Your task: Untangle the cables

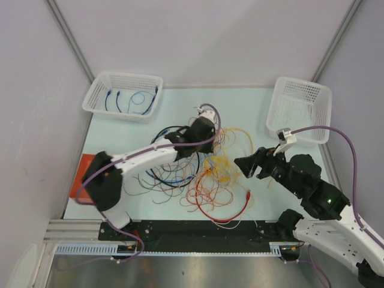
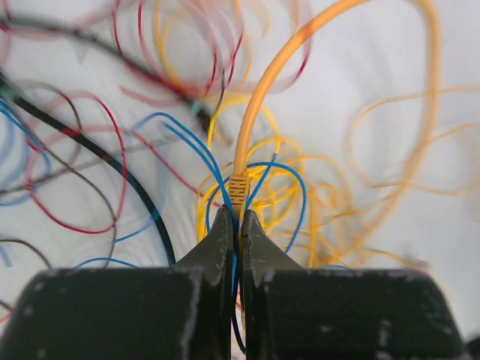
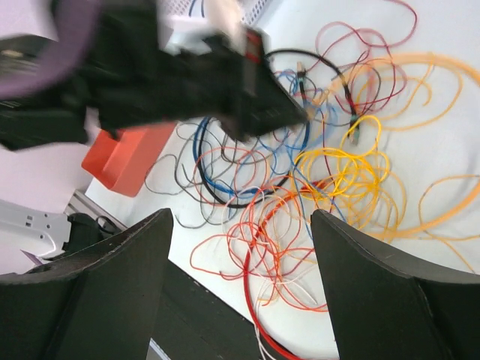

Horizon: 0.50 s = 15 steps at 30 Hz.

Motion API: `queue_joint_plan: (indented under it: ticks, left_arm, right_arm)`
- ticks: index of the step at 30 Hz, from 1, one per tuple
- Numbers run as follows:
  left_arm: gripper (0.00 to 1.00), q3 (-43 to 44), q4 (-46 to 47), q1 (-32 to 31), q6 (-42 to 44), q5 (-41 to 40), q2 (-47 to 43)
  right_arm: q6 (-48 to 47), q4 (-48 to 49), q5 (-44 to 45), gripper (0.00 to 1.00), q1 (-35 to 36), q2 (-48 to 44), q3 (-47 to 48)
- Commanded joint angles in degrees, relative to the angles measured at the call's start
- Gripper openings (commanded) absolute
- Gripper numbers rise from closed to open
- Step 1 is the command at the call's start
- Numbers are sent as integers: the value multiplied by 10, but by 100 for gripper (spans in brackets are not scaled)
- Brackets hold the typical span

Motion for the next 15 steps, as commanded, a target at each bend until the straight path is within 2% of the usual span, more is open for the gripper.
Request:
queue_joint_plan:
  ticks: [1,6,11,15]
  left_arm:
    - [0,59,11,45,22,76,-159]
    - [0,86,-3,79,12,163,-223]
    - [0,101,-14,96,-13,231,-259]
    - [0,99,-17,96,-18,244,-269]
  right_arm:
    - [-22,14,22,79,-1,-8,52]
    - [-33,35,22,80,-1,-4,65]
    - [-32,98,0,80,-1,15,66]
    - [-20,174,-35,79,-1,46,66]
